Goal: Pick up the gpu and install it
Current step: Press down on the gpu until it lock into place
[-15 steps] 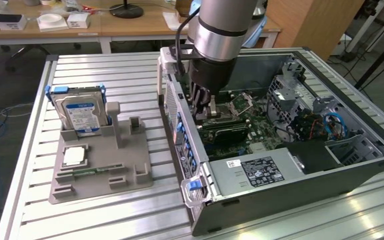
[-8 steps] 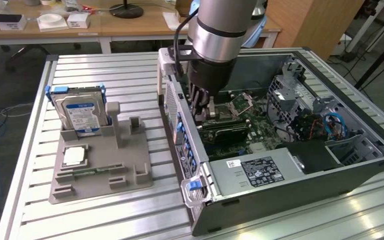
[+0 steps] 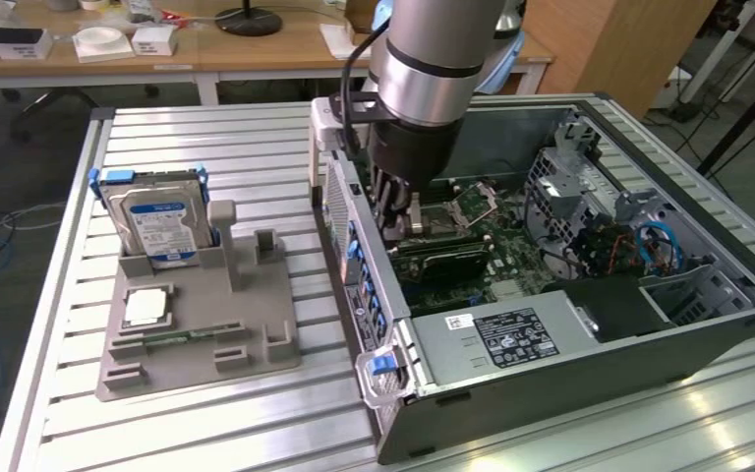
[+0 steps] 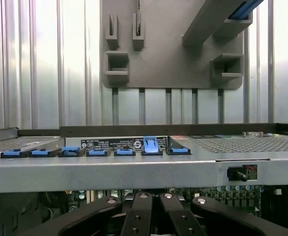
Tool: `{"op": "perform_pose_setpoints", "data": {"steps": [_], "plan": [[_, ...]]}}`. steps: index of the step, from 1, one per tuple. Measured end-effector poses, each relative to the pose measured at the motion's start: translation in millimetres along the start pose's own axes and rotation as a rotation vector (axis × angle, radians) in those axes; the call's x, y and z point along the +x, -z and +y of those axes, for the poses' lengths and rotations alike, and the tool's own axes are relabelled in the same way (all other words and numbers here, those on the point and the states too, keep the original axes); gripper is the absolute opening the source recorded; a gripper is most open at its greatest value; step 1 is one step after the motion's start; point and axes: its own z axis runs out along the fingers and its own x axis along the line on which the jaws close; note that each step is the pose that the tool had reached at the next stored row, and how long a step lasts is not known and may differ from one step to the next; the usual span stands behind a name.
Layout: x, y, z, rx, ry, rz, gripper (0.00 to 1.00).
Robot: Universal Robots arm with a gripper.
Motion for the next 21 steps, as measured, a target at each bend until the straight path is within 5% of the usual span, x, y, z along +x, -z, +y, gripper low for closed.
{"op": "perform_pose_setpoints", "data": {"steps": [13, 21], "plan": [[0.1, -4.4, -0.7, -0.0007, 0.0, 0.0002, 0.11], [-0.4, -4.1, -14.0, -0.0008, 0.0, -0.0049, 0.11]]}}
